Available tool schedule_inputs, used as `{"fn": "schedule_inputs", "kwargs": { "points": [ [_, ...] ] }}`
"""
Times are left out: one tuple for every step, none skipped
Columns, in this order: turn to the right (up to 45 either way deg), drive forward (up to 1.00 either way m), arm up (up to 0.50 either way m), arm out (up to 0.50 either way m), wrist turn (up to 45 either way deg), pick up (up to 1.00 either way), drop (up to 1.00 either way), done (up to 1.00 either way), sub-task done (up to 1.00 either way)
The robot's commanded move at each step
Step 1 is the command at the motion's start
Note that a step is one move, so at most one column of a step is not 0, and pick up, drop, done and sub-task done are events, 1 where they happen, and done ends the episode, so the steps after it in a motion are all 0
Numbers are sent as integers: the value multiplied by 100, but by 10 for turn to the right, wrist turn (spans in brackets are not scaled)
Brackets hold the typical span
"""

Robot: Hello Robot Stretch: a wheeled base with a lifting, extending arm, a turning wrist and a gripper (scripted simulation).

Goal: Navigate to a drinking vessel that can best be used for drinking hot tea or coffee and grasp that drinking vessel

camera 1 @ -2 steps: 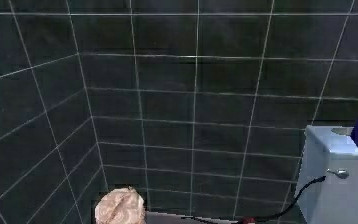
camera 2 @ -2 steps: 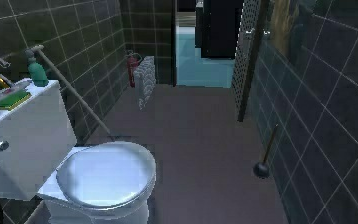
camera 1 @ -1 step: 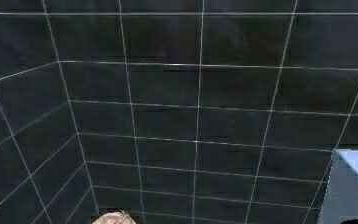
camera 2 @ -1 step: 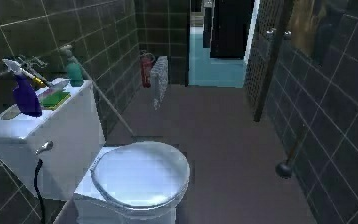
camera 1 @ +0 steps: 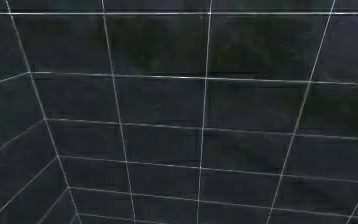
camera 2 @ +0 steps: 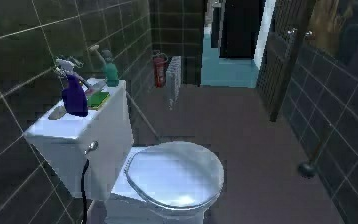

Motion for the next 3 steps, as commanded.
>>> {"fn": "schedule_inputs", "kwargs": {
  "points": [
    [450, 0, 0, 0, 0, 0, 0, 0, 0],
    [450, 0, 0, 0, 0, 0, 0, 0, 0],
    [450, 0, 0, 0, 0, 0, 0, 0, 0]
  ]
}}
